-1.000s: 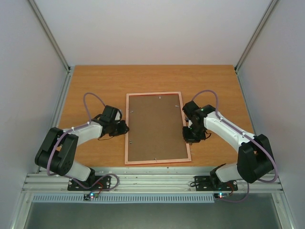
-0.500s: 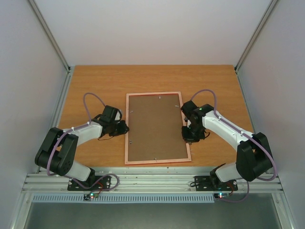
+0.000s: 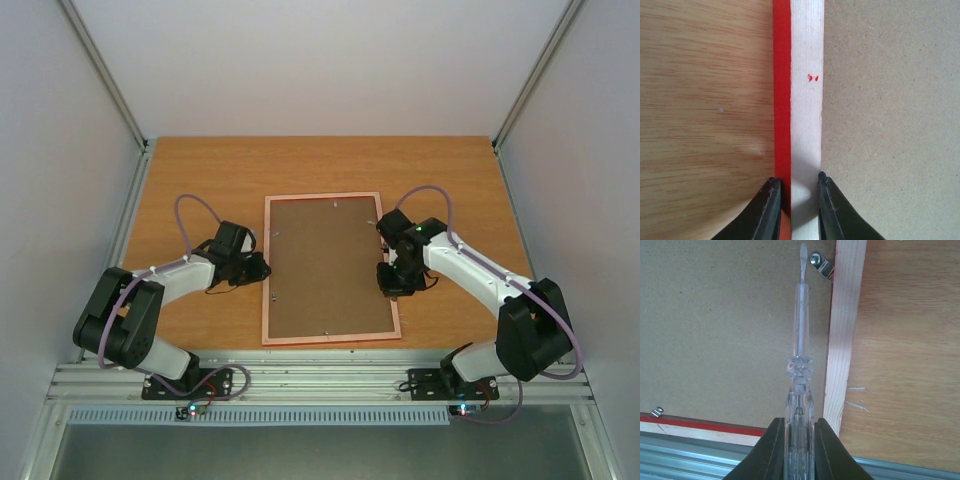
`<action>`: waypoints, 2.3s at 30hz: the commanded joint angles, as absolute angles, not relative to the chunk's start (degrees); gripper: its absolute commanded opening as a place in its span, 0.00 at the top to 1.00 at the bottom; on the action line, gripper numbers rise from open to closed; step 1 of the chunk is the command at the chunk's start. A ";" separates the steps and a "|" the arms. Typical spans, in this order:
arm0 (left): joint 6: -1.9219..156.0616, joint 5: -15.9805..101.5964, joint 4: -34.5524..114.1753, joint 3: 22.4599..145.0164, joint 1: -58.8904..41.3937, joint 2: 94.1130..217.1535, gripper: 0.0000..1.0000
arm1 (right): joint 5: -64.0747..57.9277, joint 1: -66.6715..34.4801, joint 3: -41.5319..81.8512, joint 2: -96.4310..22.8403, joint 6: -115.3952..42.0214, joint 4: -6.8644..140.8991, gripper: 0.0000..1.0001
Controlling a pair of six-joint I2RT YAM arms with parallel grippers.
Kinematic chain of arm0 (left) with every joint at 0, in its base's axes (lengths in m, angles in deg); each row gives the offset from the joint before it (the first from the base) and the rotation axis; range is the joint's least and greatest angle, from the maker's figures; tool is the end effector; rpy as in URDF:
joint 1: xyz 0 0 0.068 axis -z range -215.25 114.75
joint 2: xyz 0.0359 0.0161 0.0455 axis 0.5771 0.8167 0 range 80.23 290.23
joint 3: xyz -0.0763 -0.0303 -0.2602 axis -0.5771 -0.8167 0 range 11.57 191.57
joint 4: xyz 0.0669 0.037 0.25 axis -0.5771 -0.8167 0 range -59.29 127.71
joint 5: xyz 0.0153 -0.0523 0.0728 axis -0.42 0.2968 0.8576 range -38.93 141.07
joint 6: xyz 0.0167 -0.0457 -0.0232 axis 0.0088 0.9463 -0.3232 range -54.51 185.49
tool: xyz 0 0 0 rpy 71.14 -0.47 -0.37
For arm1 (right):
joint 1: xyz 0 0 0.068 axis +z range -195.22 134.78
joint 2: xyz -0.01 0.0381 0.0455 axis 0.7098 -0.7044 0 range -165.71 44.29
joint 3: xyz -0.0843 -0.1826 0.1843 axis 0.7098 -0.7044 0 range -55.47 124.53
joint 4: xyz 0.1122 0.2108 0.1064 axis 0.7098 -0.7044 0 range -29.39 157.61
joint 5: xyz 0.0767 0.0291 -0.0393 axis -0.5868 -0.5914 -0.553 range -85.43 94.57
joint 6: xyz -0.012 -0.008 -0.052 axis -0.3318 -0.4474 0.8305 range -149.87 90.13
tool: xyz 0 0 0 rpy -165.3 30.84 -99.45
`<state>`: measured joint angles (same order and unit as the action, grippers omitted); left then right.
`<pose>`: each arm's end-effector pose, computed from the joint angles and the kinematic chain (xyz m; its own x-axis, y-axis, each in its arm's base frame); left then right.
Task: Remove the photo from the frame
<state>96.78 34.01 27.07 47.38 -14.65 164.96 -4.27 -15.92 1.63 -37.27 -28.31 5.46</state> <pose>0.2367 -0.1001 0.1380 -0.9366 -0.1785 -0.3016 -0.0129 0.8776 -0.4792 0.2026 0.1201 0.2188 -0.8568 -0.5117 -0.0635 -0.5151 0.8436 0.1518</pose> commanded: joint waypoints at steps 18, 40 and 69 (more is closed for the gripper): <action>96.78 34.02 28.30 46.02 -14.48 164.24 0.81 | 0.13 -15.52 2.80 -41.91 -29.69 3.04 0.99; 97.61 33.46 29.09 45.57 -14.51 163.96 0.81 | -9.39 -13.15 3.78 -42.33 -28.21 -2.00 0.99; 93.53 43.60 19.53 61.09 -16.00 173.30 0.81 | -2.38 -13.06 2.56 -32.37 -26.77 5.99 0.99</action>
